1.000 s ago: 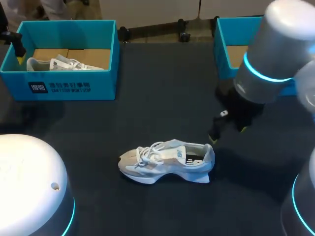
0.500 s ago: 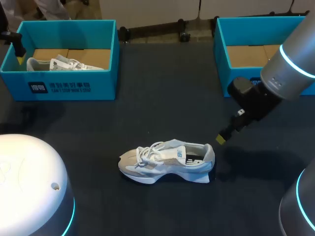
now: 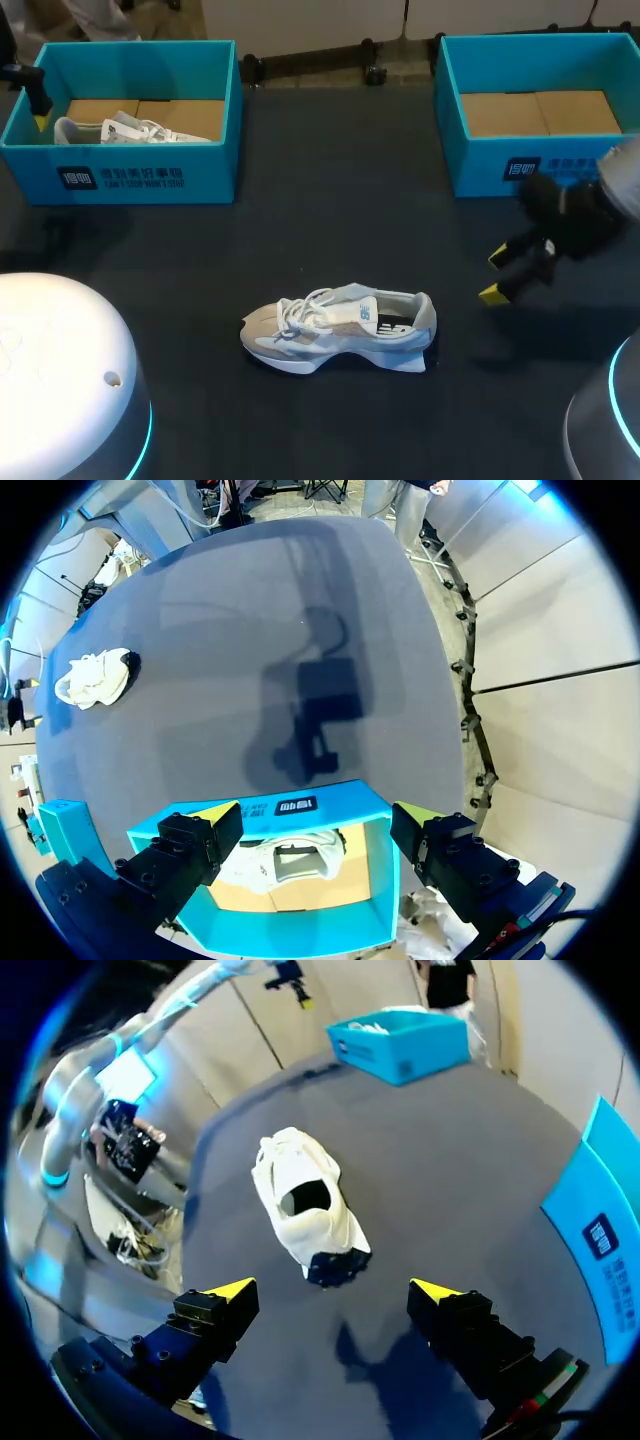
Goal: Take the shoe out of the shoebox, open the shoe tongue, remove and reinsert the insole, then place the shoe into the shoebox
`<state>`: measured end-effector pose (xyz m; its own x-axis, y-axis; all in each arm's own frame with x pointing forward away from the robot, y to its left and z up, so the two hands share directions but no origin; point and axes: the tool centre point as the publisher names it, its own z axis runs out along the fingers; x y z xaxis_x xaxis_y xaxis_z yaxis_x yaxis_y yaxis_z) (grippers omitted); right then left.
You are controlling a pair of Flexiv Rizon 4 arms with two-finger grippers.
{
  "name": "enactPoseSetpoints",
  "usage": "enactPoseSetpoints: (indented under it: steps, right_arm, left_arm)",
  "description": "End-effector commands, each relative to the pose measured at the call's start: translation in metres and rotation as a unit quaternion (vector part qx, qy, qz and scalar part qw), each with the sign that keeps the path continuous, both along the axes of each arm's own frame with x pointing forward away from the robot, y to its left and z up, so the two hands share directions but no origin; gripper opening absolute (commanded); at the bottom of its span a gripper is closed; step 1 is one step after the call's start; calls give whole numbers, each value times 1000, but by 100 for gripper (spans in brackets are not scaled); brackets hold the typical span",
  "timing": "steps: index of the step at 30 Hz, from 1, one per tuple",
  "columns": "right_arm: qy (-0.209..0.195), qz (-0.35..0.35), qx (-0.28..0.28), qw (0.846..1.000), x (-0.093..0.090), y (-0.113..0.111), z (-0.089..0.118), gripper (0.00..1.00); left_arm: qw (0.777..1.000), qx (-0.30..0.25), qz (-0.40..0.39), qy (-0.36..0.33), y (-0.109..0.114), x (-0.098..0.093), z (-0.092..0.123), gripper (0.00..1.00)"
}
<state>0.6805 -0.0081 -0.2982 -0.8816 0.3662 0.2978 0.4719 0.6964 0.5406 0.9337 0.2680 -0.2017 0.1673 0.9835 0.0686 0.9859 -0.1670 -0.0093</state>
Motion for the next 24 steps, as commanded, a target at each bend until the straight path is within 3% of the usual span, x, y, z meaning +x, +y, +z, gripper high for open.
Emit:
enactPoseSetpoints:
  steps: [1,13,24]
  right_arm:
    - [-98,-41,209,972,-6,-5,-11,100]
    - [-98,-41,209,972,-6,-5,-11,100]
    - [-158,-36,223,961,-11,-9,-45,100]
  left_arm:
    - [1000,1,0,-1,0,-1,0,100]
    - [1000,1,0,-1,0,-1,0,100]
    - [1000,1,0,-1,0,-1,0,100]
